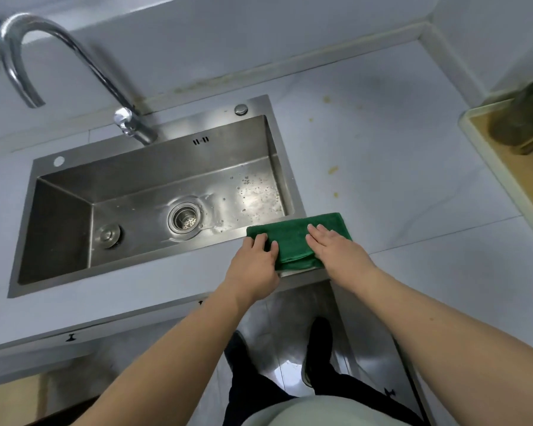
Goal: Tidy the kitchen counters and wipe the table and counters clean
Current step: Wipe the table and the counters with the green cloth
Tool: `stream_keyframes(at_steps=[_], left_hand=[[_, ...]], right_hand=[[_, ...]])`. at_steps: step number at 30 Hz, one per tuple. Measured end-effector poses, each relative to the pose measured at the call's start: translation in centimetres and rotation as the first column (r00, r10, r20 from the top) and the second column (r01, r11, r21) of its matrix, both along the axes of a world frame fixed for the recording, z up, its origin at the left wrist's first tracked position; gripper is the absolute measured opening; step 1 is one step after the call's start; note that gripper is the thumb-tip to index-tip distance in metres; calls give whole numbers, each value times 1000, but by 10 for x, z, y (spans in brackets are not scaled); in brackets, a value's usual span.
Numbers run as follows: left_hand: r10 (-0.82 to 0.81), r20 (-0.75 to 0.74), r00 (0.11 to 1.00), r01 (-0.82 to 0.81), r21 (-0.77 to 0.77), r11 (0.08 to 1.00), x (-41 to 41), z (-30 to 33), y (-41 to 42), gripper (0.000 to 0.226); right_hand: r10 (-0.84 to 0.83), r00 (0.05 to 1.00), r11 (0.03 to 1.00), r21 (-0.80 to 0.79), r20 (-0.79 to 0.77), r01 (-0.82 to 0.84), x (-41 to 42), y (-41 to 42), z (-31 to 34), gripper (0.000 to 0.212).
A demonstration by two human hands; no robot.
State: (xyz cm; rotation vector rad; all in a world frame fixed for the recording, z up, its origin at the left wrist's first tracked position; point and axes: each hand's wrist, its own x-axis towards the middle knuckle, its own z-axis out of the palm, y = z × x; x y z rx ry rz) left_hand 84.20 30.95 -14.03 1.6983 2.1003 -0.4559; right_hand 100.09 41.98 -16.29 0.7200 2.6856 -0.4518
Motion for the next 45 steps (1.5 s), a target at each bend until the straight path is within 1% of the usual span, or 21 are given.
stream_keyframes(at_steps=[2, 4, 6, 8, 9, 11, 13, 14, 16, 18, 20, 23, 25, 27, 29, 31, 33, 35, 39, 42, 45], left_hand=[[-23, -21, 1000, 23, 0, 1000, 15, 1, 9, 66], [-10, -7, 1000, 9, -27, 1000, 23, 0, 13, 65], [75, 111, 991, -73, -28, 997, 21, 0, 13, 62], [265, 295, 918, -288, 36, 957, 14, 1, 13, 52], [369, 354, 859, -422, 84, 903, 9, 0, 14, 45], [576, 413, 706, -672, 131, 729, 1, -4, 16, 39], [708, 441, 552, -810, 80, 581, -2, -7, 18, 39], [736, 451, 505, -839, 56, 541, -2, -8, 21, 38], [758, 475, 448, -870, 39, 491, -1, -9, 30, 36], [767, 473, 433, -881, 45, 470, 1, -13, 40, 27], [783, 419, 460, -876, 67, 478, 3, -14, 47, 18], [775, 341, 532, -845, 152, 513, 0, -17, 49, 24], [740, 360, 568, -821, 181, 542, -2, -15, 48, 22], [705, 414, 576, -811, 179, 558, -6, -11, 42, 14], [667, 535, 518, -837, 158, 524, -13, -4, 33, 6], [620, 676, 398, -886, 108, 450, -22, 7, 22, 7], [599, 734, 319, -915, 73, 397, -37, 16, 12, 9], [591, 756, 282, -938, 87, 335, -68, 27, -6, 13], [607, 759, 236, -966, 113, 234, -130, 41, -35, 14], [628, 743, 229, -973, 165, 160, -196, 51, -65, 14], [654, 720, 231, -973, 189, 135, -258, 60, -88, 13]], right_hand=[[-19, 1000, 1000, -5, 15, 19, 14, 11, -2, 66], [-21, 999, 999, -30, 28, 22, 19, 18, -3, 57], [-47, 998, 996, -73, 30, 49, 17, 24, 0, 51], [-155, 987, 984, -90, -29, 152, 13, 31, 6, 45], [-216, 973, 975, -65, -81, 212, 11, 35, 9, 41], [-328, 937, 943, 25, -120, 333, 9, 39, 11, 34], [-440, 896, 893, 73, -60, 443, 5, 40, 12, 34], [-485, 874, 871, 70, -24, 486, 2, 40, 12, 36], [-540, 841, 841, 51, 24, 539, -4, 37, 10, 36], [-556, 830, 831, 64, 50, 553, -9, 35, 9, 35], [-554, 831, 832, 89, 55, 548, -12, 36, 8, 34], [-549, 835, 834, 102, 40, 543, -13, 37, 12, 32], [-553, 833, 831, 80, 26, 550, -13, 39, 16, 29], [-571, 821, 821, 24, -2, 571, -16, 37, 23, 24], [-584, 811, 811, -55, -42, 582, -22, 34, 31, 21], [-591, 802, 803, -158, -87, 575, -33, 29, 41, 18], [-603, 785, 787, -268, -142, 556, -50, 25, 51, 14], [-602, 772, 783, -341, -205, 520, -83, 15, 59, 15], [-642, 728, 737, -457, -241, 499, -149, -4, 72, 23], [-601, 755, 759, -485, -262, 435, -220, -30, 80, 27], [-567, 777, 781, -480, -275, 400, -286, -56, 86, 27]])
